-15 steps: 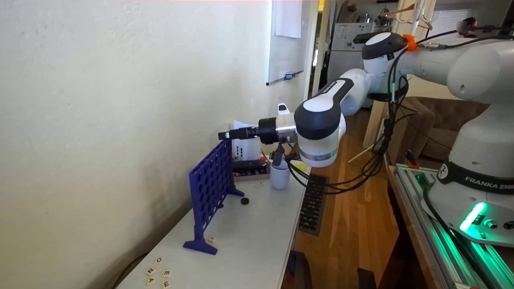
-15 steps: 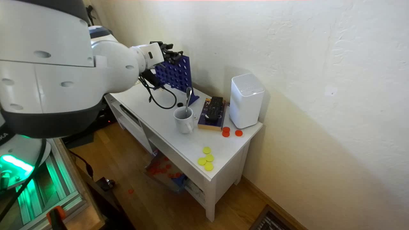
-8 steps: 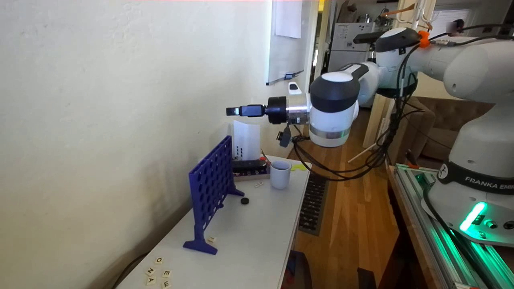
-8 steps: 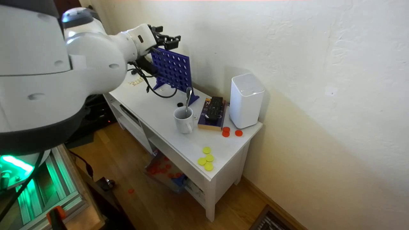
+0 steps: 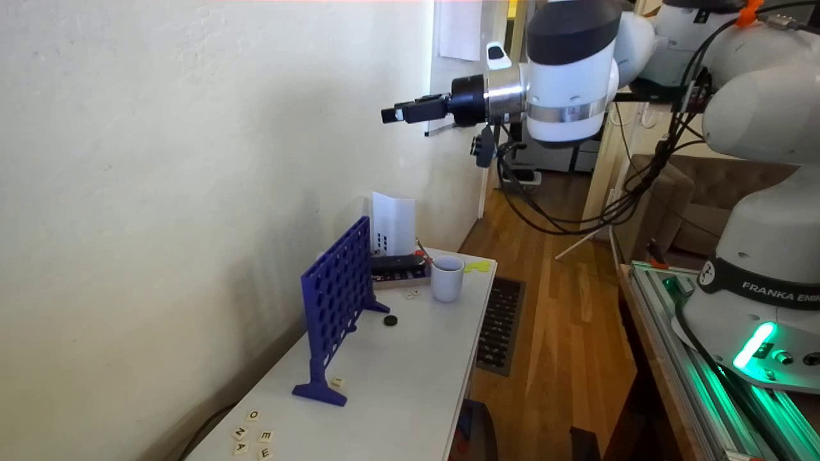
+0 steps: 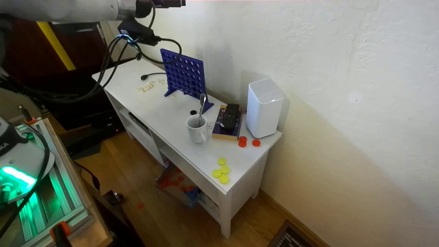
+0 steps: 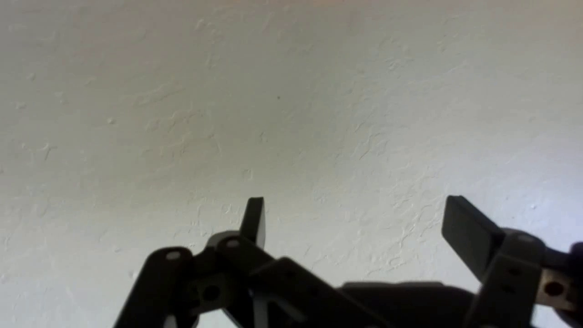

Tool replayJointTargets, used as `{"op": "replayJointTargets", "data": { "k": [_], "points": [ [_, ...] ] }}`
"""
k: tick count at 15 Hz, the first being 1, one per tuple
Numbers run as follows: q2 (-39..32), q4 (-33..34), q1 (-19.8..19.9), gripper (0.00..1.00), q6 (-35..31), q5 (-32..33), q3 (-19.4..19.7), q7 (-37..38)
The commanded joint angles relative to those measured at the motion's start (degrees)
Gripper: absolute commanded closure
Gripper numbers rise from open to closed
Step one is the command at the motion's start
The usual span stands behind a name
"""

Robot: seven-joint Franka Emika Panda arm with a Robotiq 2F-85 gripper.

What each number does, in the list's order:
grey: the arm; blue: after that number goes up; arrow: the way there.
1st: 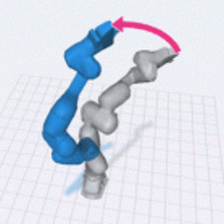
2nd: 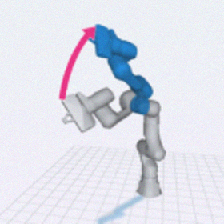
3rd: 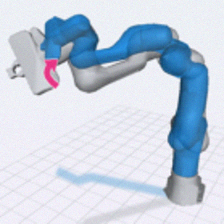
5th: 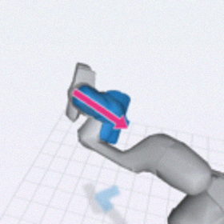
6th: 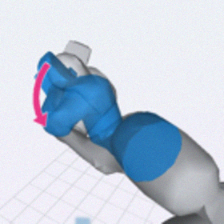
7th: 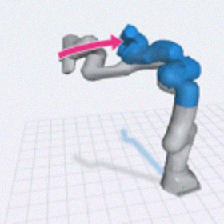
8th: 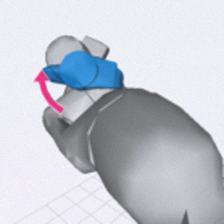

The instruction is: Put one dark blue circle inside the blue object

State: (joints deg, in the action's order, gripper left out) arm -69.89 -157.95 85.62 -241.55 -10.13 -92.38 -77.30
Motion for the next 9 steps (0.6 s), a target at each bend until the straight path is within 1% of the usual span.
{"op": "replayJointTargets", "data": {
  "k": [1,4,6,7,8,9],
  "points": [
    [14.0,0.2,3.5,0.00,-0.8,-15.4,-10.9,0.6],
    [21.8,0.3,8.3,0.00,-0.4,-28.2,-21.8,-0.6],
    [27.1,0.3,10.8,0.00,-0.5,-33.7,-26.5,-0.2],
    [18.4,0.2,8.2,0.00,0.0,-28.8,-23.2,-2.2],
    [20.1,0.2,8.9,0.00,0.2,-29.6,-24.6,-1.7],
    [20.4,0.2,8.7,0.00,0.2,-29.6,-24.5,-1.5]
  ]
}}
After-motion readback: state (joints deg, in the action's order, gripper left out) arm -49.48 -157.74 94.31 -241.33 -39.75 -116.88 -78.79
